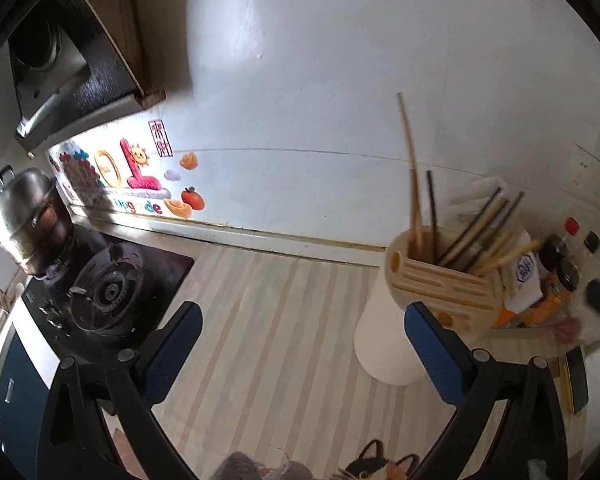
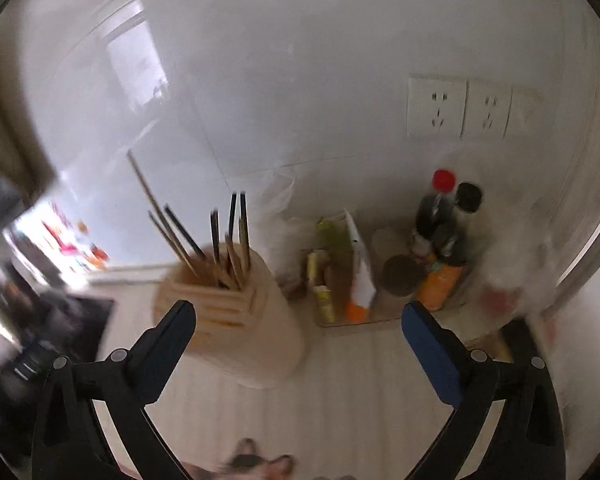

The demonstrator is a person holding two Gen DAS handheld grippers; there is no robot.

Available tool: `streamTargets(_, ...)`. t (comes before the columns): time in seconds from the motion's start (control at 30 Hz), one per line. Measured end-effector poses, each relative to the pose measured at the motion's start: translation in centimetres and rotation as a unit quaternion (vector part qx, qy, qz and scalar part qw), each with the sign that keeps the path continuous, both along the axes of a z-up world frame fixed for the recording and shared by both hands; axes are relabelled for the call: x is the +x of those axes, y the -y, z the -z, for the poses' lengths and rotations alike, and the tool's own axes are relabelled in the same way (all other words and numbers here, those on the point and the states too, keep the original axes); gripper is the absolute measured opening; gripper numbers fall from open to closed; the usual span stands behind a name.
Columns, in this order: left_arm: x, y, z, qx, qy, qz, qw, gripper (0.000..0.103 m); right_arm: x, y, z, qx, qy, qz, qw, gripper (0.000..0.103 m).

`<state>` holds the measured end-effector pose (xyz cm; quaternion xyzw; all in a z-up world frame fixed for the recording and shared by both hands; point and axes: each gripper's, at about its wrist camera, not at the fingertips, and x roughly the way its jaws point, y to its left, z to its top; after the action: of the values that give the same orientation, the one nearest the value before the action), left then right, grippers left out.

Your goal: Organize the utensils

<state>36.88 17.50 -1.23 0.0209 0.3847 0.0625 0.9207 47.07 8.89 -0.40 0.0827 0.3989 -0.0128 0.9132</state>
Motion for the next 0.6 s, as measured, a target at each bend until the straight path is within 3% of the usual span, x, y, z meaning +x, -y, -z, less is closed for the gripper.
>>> streamTargets(0.17,-3.6,0.9,-2.4,-0.008,0.010,0.007,0.9999,0.103,-4.2,-0.8,-1.0,-0.062,0.054,-0.001,0.997,0.103)
streamTargets(0.6,-17.0,-0.4,-8.6,-0.019,0.040,0.070,0.9966,0.103,-20.4,-3.2,-9.7,-0.084,0.127,0.025,0.988,0.103)
